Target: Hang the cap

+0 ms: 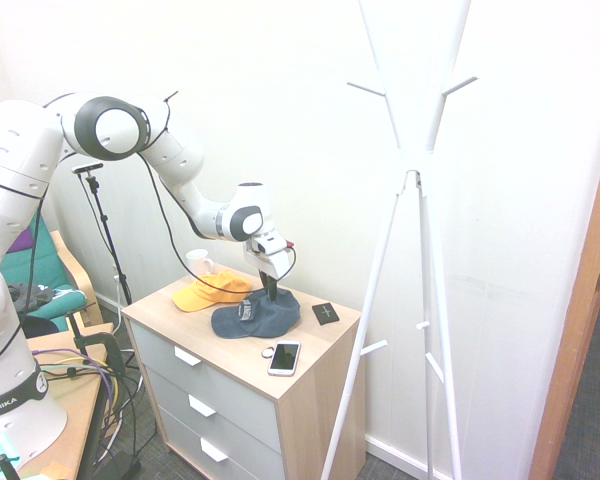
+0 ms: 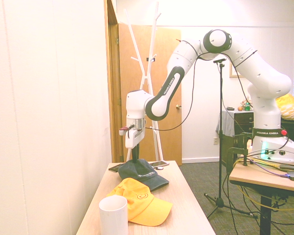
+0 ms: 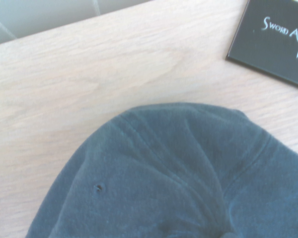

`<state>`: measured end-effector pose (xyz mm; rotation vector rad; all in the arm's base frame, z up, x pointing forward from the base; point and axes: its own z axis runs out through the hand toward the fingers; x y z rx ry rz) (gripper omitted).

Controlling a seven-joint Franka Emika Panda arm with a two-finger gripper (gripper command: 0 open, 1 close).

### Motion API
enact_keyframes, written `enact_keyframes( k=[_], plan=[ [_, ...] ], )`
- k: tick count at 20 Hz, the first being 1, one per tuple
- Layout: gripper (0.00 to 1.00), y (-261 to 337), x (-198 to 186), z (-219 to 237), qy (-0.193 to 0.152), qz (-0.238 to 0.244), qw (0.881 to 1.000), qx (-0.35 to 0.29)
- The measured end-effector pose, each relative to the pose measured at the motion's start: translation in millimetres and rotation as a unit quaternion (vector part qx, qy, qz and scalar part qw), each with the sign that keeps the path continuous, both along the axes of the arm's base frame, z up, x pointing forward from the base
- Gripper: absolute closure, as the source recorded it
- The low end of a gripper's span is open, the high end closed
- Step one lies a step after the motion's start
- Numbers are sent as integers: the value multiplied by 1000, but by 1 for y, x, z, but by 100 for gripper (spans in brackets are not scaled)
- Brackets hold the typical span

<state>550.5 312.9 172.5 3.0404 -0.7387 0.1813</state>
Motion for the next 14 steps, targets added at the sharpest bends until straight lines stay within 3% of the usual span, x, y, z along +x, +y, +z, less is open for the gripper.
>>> enact_keyframes(
  k=[5, 14],
  plan=[
    [100, 4, 5, 17, -4, 10, 1000, 0],
    [100, 18, -18, 159, -11, 23, 999, -41]
  ],
)
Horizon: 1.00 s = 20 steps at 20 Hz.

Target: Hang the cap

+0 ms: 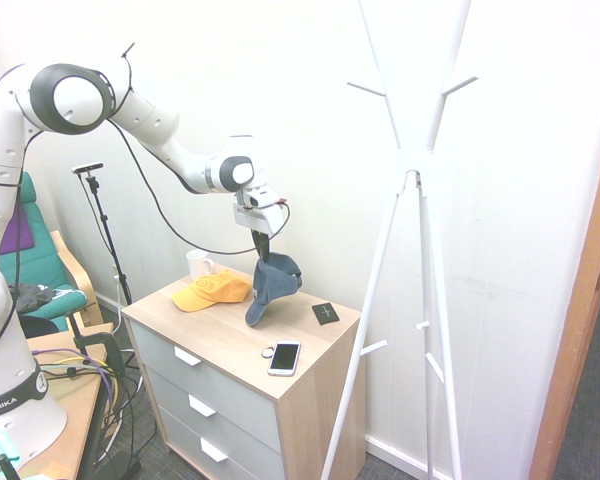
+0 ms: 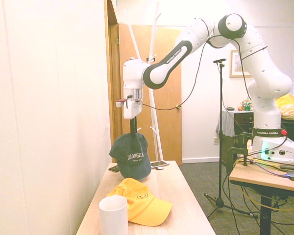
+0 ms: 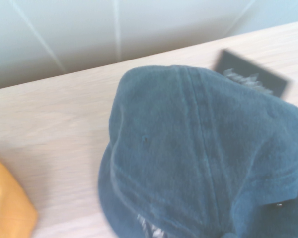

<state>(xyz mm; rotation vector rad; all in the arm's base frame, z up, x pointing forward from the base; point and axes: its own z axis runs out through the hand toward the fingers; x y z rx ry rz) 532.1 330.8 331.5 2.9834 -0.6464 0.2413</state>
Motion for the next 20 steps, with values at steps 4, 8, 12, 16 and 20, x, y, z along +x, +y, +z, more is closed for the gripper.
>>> enact_keyframes(
  k=[4, 8, 12, 16, 20],
  plan=[
    [100, -29, -6, 61, -43, 2, 994, -102],
    [100, -70, -9, 123, -89, -3, 976, -199],
    [100, -106, -5, 165, -140, -8, 945, -294],
    [100, -131, -5, 220, -194, -24, 904, -380],
    [100, -147, -10, 280, -227, -32, 868, -440]
  ],
)
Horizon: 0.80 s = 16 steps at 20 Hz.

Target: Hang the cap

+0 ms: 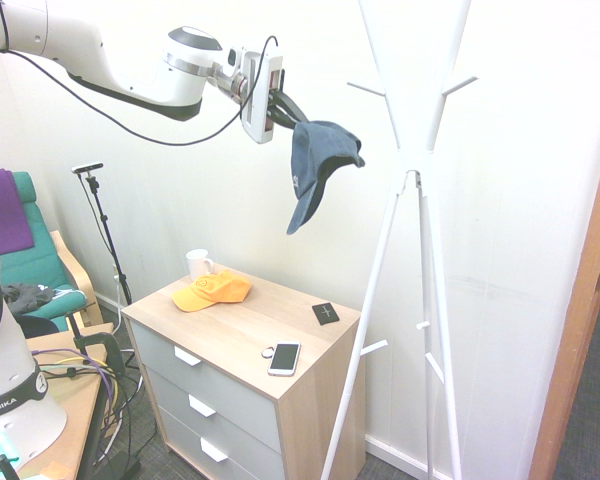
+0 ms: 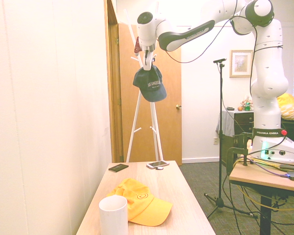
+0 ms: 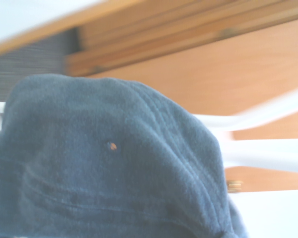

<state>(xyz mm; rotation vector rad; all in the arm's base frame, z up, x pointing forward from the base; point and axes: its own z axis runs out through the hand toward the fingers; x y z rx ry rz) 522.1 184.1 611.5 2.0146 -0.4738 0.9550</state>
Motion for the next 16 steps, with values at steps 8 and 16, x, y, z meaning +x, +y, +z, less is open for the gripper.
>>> enact_keyframes(
  k=[8, 16],
  plan=[
    [100, -3, -11, 82, -41, 2, 998, -56],
    [100, -26, -1, 142, -76, -6, 996, -46]
  ],
)
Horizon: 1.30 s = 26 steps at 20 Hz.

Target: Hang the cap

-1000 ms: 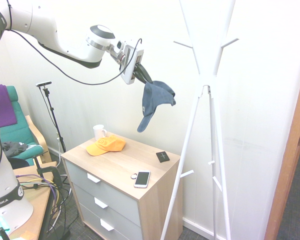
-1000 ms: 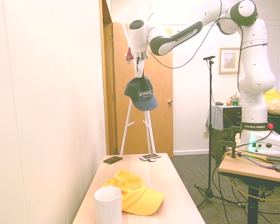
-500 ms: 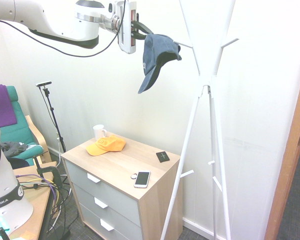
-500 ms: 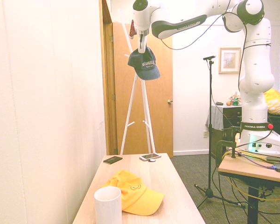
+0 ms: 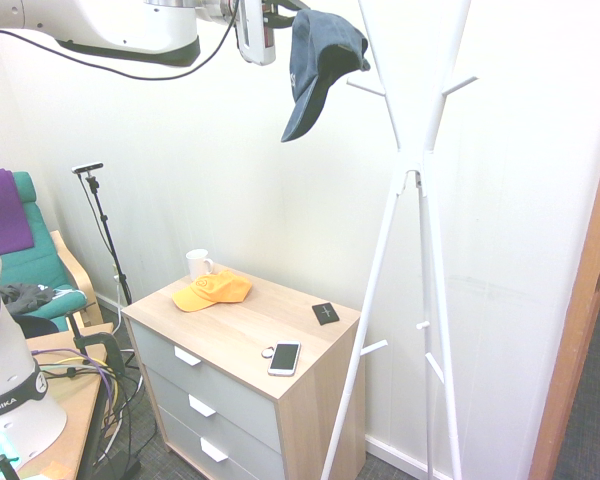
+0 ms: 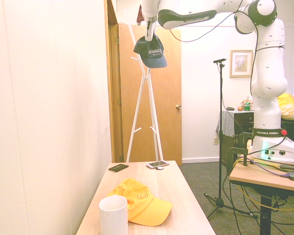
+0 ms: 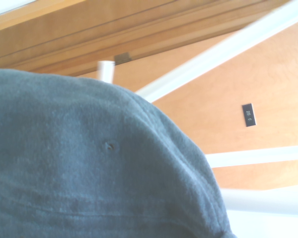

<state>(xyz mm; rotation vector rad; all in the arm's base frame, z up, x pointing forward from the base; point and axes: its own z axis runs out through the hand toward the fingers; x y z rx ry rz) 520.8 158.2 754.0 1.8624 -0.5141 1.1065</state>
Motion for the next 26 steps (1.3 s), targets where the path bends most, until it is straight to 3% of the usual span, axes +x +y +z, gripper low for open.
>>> enact_keyframes(
  k=[7, 8, 17, 26],
  plan=[
    [100, -25, 46, -43, 34, -7, 999, 25],
    [0, -24, 50, -50, 37, -7, 999, 32],
    [0, -17, 58, -85, 38, -9, 997, 60],
    [0, -21, 59, -92, 39, -12, 997, 67]
  ],
)
